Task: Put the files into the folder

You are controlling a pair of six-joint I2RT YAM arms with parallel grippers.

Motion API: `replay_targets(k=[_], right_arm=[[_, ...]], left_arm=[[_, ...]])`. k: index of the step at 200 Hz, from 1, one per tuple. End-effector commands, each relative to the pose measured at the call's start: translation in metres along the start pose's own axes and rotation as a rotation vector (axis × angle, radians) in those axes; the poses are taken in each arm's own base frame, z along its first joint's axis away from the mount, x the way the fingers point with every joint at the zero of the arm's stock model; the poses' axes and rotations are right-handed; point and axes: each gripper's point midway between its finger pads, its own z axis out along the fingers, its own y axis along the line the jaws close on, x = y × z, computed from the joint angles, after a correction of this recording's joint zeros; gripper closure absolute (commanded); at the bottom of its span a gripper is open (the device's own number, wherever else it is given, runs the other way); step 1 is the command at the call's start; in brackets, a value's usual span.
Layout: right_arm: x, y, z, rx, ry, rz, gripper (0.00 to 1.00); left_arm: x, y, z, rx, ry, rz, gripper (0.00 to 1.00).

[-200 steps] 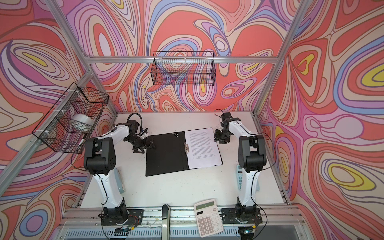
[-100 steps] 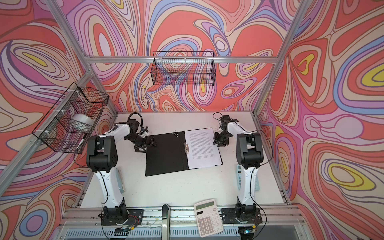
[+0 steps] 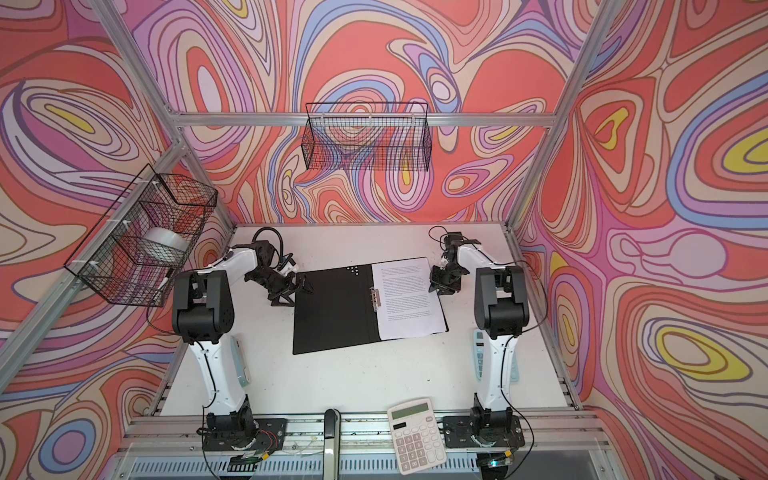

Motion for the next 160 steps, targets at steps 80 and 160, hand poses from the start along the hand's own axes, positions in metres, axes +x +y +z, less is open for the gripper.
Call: replay_targets(k=[80,160], right_arm=[[0.038,0.0,0.027,-0.016,0.16,0.019,0.64],[0.039,0.001,0.031,-0.024,0.172,0.021,0.65]], left_arm=[[0.018,-0.071,-0.024,0.289,0.029,0.094,0.0],[0.024,-0.094,-0.037,0.414,0.045,0.147,0.01]])
